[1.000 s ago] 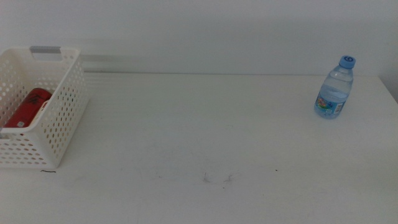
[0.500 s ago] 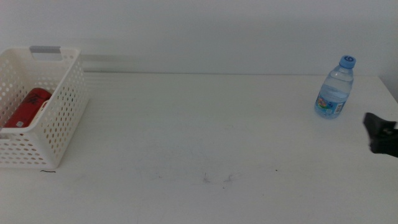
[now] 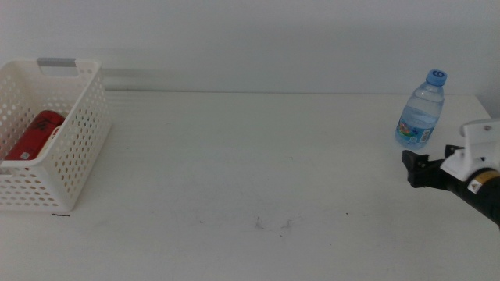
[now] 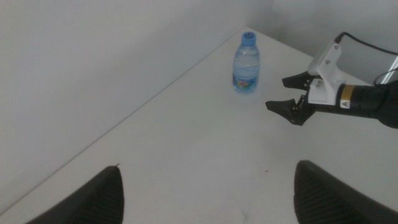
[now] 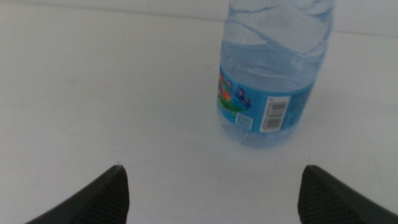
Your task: Use arms to grab the bottles and put them into the dustbin to the left of the table.
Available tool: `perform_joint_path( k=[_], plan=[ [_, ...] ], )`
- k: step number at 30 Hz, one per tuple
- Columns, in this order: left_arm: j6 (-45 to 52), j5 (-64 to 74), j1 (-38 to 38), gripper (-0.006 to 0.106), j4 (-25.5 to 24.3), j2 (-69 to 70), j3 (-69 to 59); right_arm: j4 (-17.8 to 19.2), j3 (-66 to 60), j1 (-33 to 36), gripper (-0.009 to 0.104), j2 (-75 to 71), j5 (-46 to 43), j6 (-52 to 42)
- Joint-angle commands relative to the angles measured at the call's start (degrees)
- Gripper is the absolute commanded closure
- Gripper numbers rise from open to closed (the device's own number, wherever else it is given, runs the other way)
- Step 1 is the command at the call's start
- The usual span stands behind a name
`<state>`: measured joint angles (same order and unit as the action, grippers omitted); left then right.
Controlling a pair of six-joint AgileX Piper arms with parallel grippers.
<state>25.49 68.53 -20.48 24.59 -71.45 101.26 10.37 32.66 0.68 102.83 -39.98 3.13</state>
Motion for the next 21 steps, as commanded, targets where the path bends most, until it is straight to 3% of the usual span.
perform_joint_path(
  k=[1,5,17,19,21],
  plan=[
    [-0.05,-0.68,-0.09,0.007,-0.58,0.26,-0.08,-1.14,3.01,-0.07,0.009,3.18,-0.98,-3.96],
    [-0.05,-0.68,-0.09,0.007,-0.58,0.26,-0.08,-6.95,8.71,-0.07,0.009,8.34,-2.38,-7.65],
    [-0.05,-0.68,-0.09,0.007,-0.58,0.26,-0.08,-8.46,26.38,-0.07,0.01,22.23,-3.52,-7.52],
    [-0.05,-1.0,-0.09,0.007,-0.58,0.26,-0.08,-8.31,28.19,-0.07,0.02,23.04,-3.26,-7.52],
    [-0.05,-1.45,-0.09,0.007,-0.58,0.26,-0.08,-7.62,29.05,0.32,0.048,23.2,-3.11,-7.52]
  ],
)
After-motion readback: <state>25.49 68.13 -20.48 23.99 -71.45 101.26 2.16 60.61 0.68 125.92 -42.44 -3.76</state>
